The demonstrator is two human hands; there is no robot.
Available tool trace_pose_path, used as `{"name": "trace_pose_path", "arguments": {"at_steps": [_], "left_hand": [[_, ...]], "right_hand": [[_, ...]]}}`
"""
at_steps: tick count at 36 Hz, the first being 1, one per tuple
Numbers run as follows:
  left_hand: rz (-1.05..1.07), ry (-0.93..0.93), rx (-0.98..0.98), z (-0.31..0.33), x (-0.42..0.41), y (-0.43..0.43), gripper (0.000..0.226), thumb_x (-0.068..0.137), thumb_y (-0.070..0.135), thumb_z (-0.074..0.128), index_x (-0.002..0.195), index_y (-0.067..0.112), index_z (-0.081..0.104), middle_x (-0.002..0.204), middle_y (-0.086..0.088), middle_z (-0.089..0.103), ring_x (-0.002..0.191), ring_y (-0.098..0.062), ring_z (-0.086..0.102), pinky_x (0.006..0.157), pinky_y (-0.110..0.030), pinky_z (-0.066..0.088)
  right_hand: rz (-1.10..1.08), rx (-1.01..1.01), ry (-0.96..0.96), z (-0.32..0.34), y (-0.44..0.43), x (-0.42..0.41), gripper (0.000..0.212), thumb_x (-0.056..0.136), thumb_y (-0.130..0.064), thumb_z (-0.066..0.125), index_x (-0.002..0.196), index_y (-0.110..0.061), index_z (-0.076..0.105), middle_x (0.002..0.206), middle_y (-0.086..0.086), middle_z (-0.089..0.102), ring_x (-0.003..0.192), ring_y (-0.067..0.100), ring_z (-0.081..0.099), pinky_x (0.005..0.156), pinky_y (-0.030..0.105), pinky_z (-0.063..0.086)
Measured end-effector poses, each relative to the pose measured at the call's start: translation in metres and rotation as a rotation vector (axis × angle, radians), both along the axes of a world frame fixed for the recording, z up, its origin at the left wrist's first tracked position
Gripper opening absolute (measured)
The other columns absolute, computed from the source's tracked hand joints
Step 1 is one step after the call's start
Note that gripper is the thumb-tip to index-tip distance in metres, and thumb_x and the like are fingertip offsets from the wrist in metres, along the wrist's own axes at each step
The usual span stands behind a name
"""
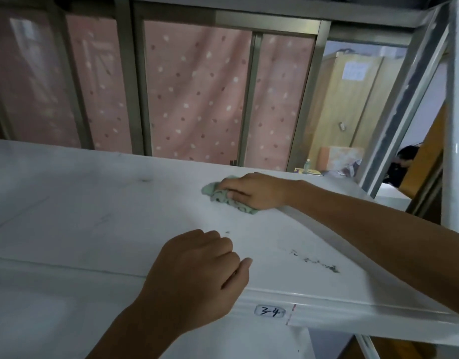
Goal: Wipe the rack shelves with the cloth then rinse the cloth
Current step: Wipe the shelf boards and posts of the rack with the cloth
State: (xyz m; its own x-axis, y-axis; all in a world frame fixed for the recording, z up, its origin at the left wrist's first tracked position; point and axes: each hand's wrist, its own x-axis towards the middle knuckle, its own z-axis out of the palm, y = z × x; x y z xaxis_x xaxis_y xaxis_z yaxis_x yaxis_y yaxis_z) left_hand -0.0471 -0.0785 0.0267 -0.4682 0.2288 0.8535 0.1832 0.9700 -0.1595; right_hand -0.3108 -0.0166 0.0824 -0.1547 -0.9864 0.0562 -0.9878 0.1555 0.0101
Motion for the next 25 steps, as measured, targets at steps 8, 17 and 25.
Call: {"name": "trace_pose_path", "arguments": {"at_steps": [8,17,25], "left_hand": [[-0.047,0.059,-0.110,-0.013,0.014,-0.005,0.044,0.095,0.018,0.066,0.053,0.015,0.054,0.054,-0.001,0.045,0.050,-0.022,0.041,0.046,-0.036,0.038],[-0.053,0.041,-0.102,-0.016,0.034,-0.035,0.040,0.094,0.017,0.069,0.056,0.013,0.060,0.059,-0.002,0.055,0.051,-0.025,0.050,0.048,-0.039,0.045],[-0.014,0.057,-0.084,-0.016,0.051,-0.066,0.039,0.094,0.016,0.070,0.056,0.012,0.061,0.060,-0.001,0.057,0.053,-0.023,0.051,0.049,-0.037,0.045]], "right_hand": [[0.224,-0.071,0.056,-0.001,0.009,0.041,0.035,0.105,-0.030,0.039,0.138,-0.023,0.049,0.072,0.000,0.056,0.055,0.016,0.047,0.058,0.020,0.035],[-0.349,-0.061,0.085,0.002,-0.006,-0.042,0.037,0.106,-0.034,0.033,0.140,-0.026,0.044,0.111,0.013,0.066,0.096,0.032,0.061,0.078,0.031,0.041],[-0.422,-0.020,0.103,0.004,-0.088,-0.068,0.036,0.106,-0.030,0.033,0.135,-0.011,0.044,0.124,0.019,0.060,0.101,0.035,0.058,0.080,0.035,0.039]]}}
